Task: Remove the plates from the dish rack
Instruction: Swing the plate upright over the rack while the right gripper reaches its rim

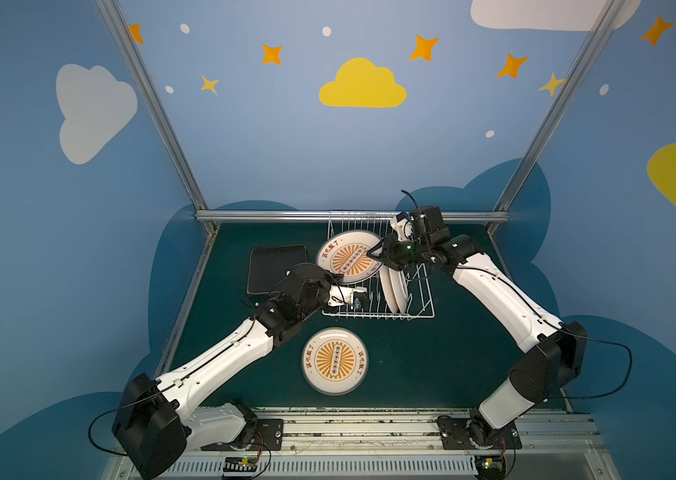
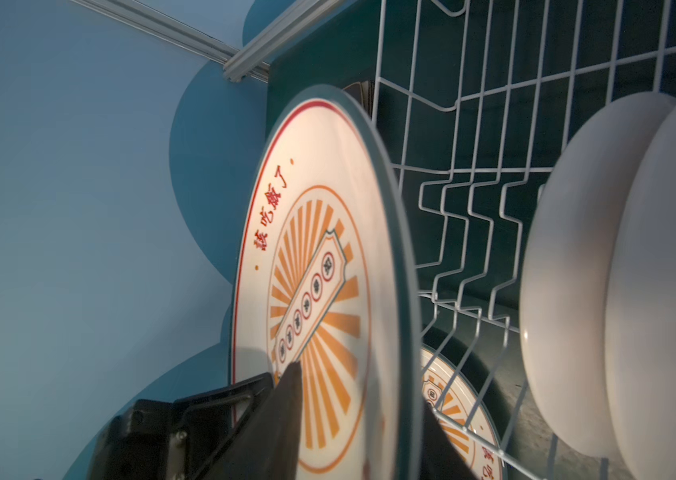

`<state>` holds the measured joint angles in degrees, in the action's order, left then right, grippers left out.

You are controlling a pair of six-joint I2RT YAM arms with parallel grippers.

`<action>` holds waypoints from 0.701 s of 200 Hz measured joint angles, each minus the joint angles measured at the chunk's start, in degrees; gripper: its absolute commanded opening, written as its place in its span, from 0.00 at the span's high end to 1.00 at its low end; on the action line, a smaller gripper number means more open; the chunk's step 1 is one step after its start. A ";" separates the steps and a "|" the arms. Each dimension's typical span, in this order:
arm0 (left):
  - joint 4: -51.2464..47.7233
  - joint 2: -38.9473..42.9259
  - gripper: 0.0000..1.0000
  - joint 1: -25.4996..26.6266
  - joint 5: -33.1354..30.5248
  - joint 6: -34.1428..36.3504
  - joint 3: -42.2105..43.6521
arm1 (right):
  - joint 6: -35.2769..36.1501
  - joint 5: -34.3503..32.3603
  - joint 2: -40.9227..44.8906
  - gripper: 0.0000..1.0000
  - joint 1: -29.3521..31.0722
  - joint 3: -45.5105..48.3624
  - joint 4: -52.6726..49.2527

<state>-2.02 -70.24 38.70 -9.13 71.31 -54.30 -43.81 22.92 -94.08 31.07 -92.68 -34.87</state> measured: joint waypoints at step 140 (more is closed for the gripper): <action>3.96 0.17 0.01 0.57 -2.60 -5.38 0.59 | -6.43 3.30 1.11 1.00 -2.54 8.37 9.49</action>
<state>1.93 -70.06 39.27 -11.73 65.93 -53.71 -50.24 26.22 -92.97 28.53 -84.31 -25.39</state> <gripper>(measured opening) 0.935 0.080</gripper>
